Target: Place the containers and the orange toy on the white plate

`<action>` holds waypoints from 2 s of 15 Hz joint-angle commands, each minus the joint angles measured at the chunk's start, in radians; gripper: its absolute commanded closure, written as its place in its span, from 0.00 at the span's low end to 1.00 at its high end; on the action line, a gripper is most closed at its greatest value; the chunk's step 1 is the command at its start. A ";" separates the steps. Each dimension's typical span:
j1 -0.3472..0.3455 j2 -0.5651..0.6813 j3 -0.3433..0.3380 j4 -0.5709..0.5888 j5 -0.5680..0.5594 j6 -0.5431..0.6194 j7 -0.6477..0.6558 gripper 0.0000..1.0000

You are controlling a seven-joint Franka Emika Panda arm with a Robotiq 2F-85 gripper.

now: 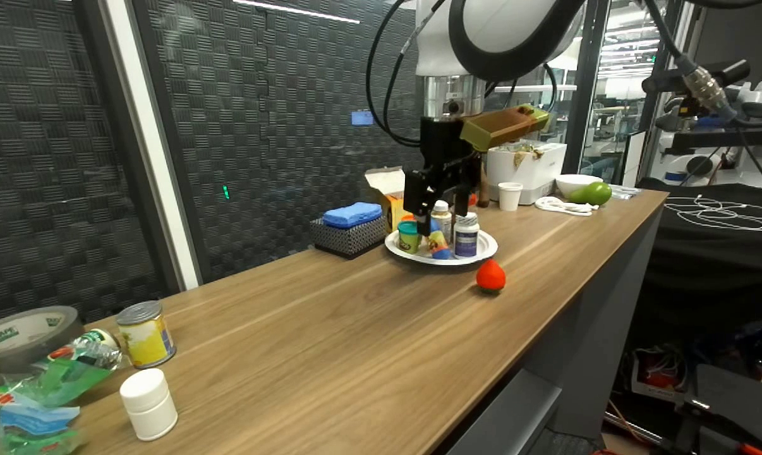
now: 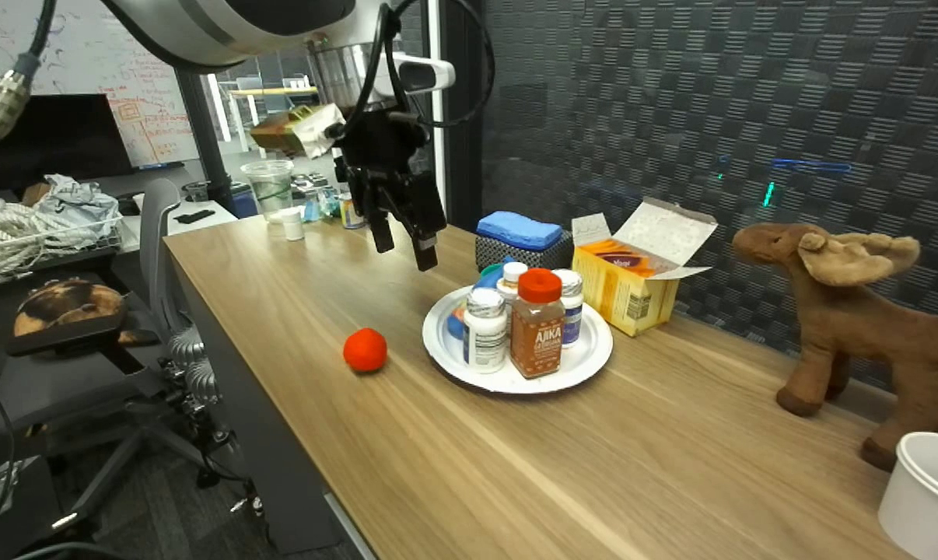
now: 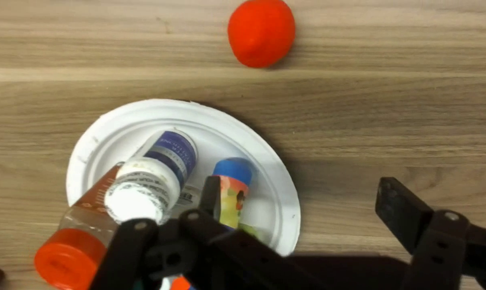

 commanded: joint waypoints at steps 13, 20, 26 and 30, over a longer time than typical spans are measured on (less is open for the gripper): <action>-0.035 -0.038 -0.008 -0.139 0.134 -0.051 0.030 0.00; -0.039 0.005 -0.016 -0.126 0.108 -0.048 0.029 0.00; -0.045 0.042 -0.025 -0.112 0.112 -0.033 0.019 0.03; -0.043 0.051 -0.028 -0.100 0.111 -0.030 0.027 0.39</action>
